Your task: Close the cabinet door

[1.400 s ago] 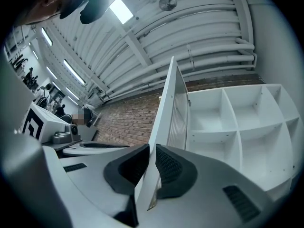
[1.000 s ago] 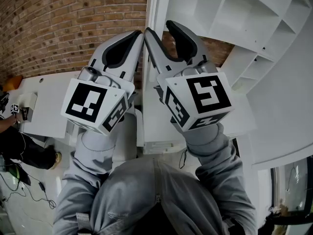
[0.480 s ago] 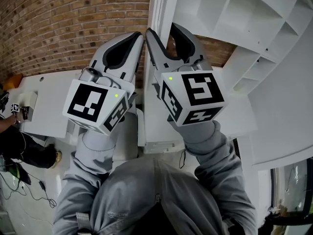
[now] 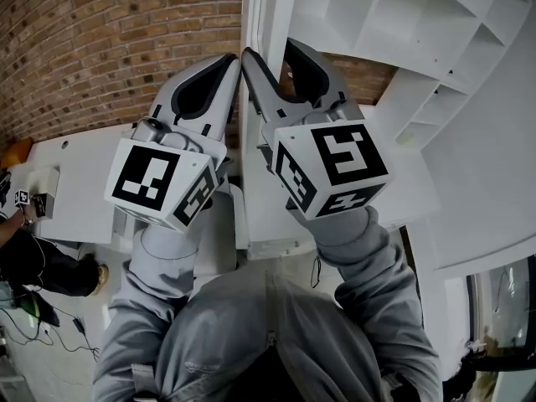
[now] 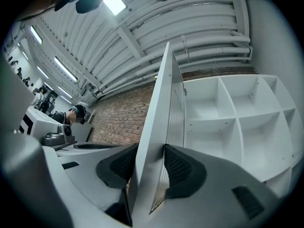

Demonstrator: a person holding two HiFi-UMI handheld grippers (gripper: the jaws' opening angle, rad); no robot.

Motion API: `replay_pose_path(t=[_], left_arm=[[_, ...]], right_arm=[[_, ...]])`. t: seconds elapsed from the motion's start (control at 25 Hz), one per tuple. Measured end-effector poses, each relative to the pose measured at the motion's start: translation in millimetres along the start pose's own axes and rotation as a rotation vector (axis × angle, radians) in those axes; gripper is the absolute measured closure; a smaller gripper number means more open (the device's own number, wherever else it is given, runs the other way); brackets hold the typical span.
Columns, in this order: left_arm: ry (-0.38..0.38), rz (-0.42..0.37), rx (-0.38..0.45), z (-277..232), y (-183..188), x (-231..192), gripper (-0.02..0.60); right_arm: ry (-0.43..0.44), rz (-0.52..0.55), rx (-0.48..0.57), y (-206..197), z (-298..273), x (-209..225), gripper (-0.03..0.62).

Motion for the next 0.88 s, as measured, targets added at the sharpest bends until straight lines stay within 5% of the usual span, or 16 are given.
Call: replay_pose_path(t=[0.88], left_arm=[[-0.119,0.047,-0.001,-31.7,-15.0,27.6,0.577]], right_arm=[[-0.071,-0.029,-0.047,-4.9,22.2,56.7,0.484]])
Point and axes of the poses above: the fingertips, and each gripper's own axes: z backward along the fingers, x to its right, y out of its top, the point moved 4 cm from there along z, backward along the fingers, and after that the axes turned 7 degrees about -y, right-handed, at the moved point
